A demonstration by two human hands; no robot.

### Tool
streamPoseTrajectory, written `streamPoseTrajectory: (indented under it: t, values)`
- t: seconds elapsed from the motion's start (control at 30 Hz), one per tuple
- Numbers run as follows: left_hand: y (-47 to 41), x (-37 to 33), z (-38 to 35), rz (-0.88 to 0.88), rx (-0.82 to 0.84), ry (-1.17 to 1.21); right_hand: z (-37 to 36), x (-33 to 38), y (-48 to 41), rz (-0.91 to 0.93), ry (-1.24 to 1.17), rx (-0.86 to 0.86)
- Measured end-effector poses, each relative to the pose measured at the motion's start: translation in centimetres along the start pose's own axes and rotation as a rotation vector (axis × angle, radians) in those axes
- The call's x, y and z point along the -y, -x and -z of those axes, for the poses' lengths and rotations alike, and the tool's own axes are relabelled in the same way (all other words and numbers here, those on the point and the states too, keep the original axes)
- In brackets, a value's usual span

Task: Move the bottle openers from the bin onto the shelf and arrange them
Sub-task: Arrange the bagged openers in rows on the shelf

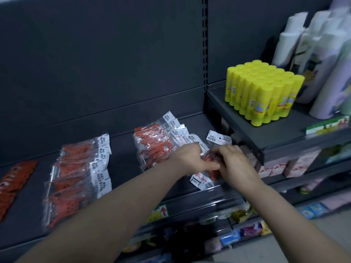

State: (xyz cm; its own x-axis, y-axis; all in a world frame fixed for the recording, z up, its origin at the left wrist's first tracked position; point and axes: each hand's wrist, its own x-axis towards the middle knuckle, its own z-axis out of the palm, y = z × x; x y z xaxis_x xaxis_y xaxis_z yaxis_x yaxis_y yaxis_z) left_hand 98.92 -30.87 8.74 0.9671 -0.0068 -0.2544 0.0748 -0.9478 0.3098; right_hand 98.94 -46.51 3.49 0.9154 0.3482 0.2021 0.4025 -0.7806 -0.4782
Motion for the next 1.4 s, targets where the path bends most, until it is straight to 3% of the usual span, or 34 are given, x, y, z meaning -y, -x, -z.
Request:
streamPoseTrajectory:
  t: [0.1,0.27,0.47,0.63,0.77,0.87,1.0,1.13,1.2,1.3,1.4]
  values:
    - [-0.6,-0.5,-0.7,0.052,0.045,0.033,-0.4,-0.2,0.4,-0.012,-0.026,-0.018]
    - [-0.9,0.2,-0.6,0.111,0.148,0.337,-0.3,0.5,0.1,0.005,-0.042,-0.009]
    - [-0.6,3.2,4.0,0.194,-0.072,0.741,0.6,2.7,-1.3,0.147,-0.15,-0.243]
    - [0.8,7.3,5.4,0.281,-0.226,0.975,-0.4,5.6,-3.8,-0.002,-0.269,-0.152]
    - [2.7,8.6,4.8,0.256,-0.242,1.092,-1.0,9.1,-5.8,-0.186,-0.607,0.091]
    - [4.3,10.1,4.8,0.265,-0.276,1.125,-2.1,11.0,-6.8,-0.195,-0.709,0.082]
    - [6.6,14.7,5.5,0.38,-0.522,1.106,-3.1,13.6,-6.6,-0.118,-0.596,0.112]
    - [9.6,19.8,6.5,0.473,-0.892,0.965,-4.4,17.4,-5.9,0.127,-0.412,0.206]
    - [11.8,22.5,7.2,0.531,-0.995,0.805,-5.2,19.6,-5.5,0.271,-0.243,0.251]
    - [14.9,26.9,7.5,0.613,-1.024,0.644,-6.7,23.5,-4.2,0.444,-0.101,0.32]
    - [17.6,30.4,7.3,0.623,-0.994,0.653,-8.8,27.2,-2.4,0.453,-0.077,0.392]
